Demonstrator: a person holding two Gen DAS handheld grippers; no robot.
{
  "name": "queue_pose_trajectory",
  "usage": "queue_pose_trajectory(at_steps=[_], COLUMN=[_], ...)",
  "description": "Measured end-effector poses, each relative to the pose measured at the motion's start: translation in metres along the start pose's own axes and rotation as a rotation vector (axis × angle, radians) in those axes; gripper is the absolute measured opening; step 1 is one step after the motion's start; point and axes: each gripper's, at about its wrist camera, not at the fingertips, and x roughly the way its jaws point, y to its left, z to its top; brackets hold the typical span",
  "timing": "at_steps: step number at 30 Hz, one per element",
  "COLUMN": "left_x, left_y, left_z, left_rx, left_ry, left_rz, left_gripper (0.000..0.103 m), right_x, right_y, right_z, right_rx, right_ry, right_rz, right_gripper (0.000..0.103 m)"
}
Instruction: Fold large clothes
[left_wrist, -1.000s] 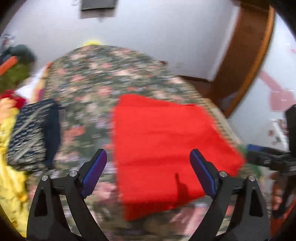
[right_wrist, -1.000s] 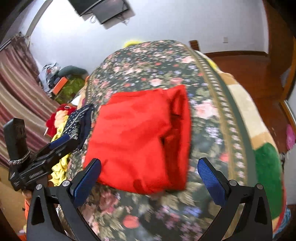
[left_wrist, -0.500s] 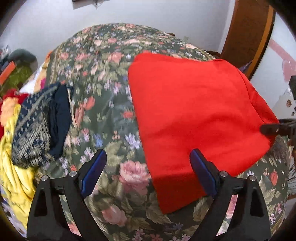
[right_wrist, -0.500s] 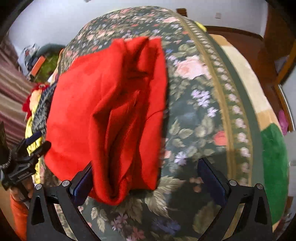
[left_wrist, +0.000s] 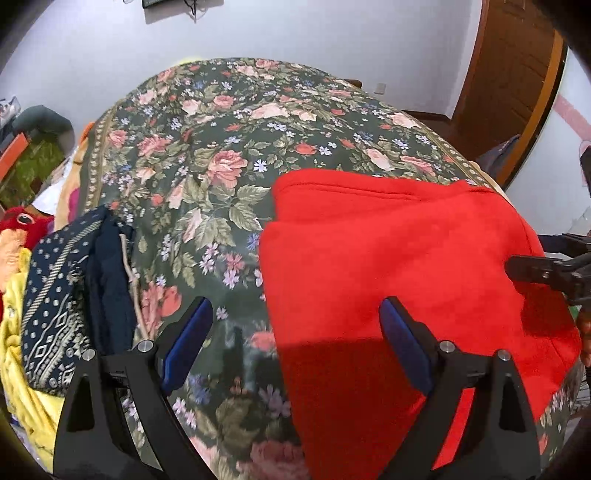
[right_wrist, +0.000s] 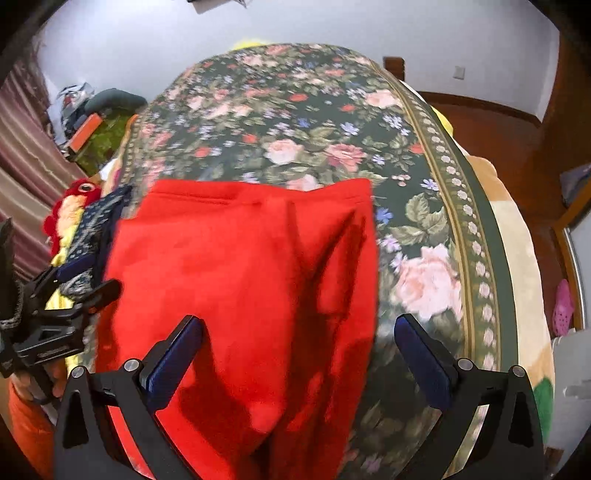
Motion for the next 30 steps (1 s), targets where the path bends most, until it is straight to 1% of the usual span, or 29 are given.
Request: queue_pose_trajectory(at_steps=[3,6,10,12,16,18,20,22,23,25,27,30], left_x=[0.007,0.002,-0.012,-0.02,-0.023,-0.016,-0.006,0.004,0.008,0.02,0.033,0.046], left_y=[0.006,0.01,0.01,0.011,0.016,0.019,0.021,0.025,0.029,0.035,0.039,0.038], left_z=[0.004,0.008,0.008,0.005,-0.008,-0.017,-0.026,-0.032,-0.034,-0.034,-0.032,-0.028], left_rx=[-0.021,-0.03,-0.008,-0.01,-0.043,-0.081,-0.122,-0.167,-0.198,-0.27,-0.329,-0.373], left_ry=[0.003,-0.013,-0.045,-0.045,-0.003,0.044,0.098,0.123,0.138,0.172,0.2,0.217], left_rz=[-0.011,-0.007,0.008,-0.017,-0.109,-0.176,-0.238,-0.274,-0.298,-0.363,-0.416,-0.471], left_gripper=[0.095,0.095,0.095,0.095,0.095,0.095,0.095,0.095,0.095,0.095,0.095,0.095], right_x=[-0.002,-0.013,-0.031,-0.037,-0.035,-0.023,-0.004,0.011,0.017,0.019,0.022,0.03], right_y=[-0.022,-0.032,-0.02,-0.012,0.0,0.001,-0.004,-0.011,-0.016,-0.021,-0.024,-0.03], right_z=[0.006,0.005,-0.001,-0.007,-0.02,-0.03,-0.038,-0.042,-0.043,-0.039,-0.032,-0.022], right_rx=[0.026,0.057,0.012,-0.014,-0.018,0.004,0.029,0.063,0.079,0.097,0.104,0.138], right_ry=[-0.034,-0.052,-0.069,-0.069,-0.032,0.017,0.069,0.105,0.11,0.094,0.083,0.071], right_rz=[-0.033,-0.001,-0.005,0.031,0.172,0.233,0.258,0.263,0.297,0.343,0.367,0.41], right_gripper=[0.103,0.103,0.103,0.103,0.103,0.103,0.103,0.103,0.103,0.103,0.103,0.103])
